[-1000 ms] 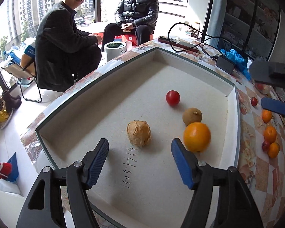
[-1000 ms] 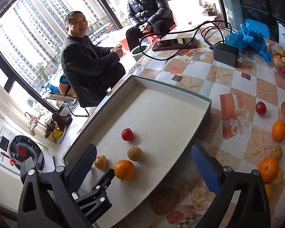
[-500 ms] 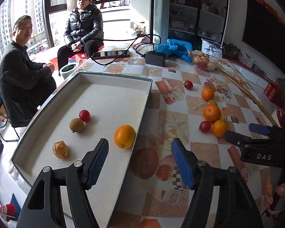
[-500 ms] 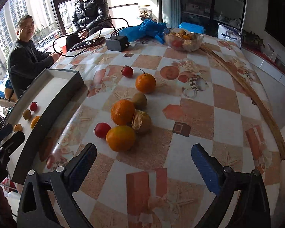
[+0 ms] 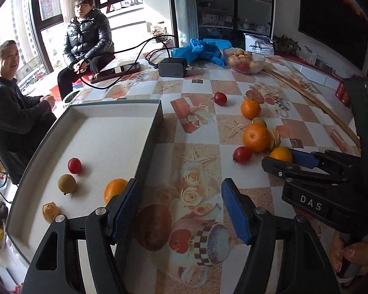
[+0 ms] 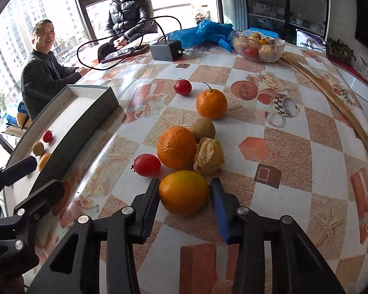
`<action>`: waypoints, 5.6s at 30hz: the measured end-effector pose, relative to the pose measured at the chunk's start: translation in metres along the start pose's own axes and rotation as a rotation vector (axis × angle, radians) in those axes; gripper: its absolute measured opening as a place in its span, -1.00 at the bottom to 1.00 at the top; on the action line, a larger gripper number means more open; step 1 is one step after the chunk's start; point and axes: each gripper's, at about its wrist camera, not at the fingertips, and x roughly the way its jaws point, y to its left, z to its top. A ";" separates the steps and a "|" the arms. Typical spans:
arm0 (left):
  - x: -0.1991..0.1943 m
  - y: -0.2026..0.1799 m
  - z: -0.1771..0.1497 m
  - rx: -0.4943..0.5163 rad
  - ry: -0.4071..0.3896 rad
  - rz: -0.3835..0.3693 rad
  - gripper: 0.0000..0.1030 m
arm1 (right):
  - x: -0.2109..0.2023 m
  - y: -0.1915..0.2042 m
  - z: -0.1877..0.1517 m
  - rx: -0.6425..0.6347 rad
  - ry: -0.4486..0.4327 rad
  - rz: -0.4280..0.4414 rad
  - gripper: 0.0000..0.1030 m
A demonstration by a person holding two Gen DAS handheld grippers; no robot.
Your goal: Organize fruits
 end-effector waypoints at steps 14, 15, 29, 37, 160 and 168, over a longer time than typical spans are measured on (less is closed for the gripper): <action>0.065 -0.057 0.028 0.050 0.048 -0.082 -0.48 | -0.052 -0.057 -0.050 0.120 -0.088 -0.085 -0.17; 0.066 -0.059 0.029 0.062 0.045 -0.078 -0.55 | -0.052 -0.058 -0.051 0.126 -0.091 -0.085 -0.17; 0.014 -0.041 -0.038 -0.053 -0.003 -0.046 -0.55 | -0.053 -0.060 -0.061 0.155 -0.103 -0.092 -0.16; 0.013 -0.043 -0.040 -0.045 -0.031 -0.036 -0.55 | -0.053 -0.060 -0.062 0.151 -0.103 -0.100 -0.16; 0.012 -0.045 -0.043 -0.034 -0.037 -0.035 -0.55 | -0.053 -0.061 -0.063 0.156 -0.105 -0.097 -0.16; 0.012 -0.046 -0.043 -0.032 -0.037 -0.033 -0.55 | -0.053 -0.061 -0.063 0.157 -0.106 -0.095 -0.16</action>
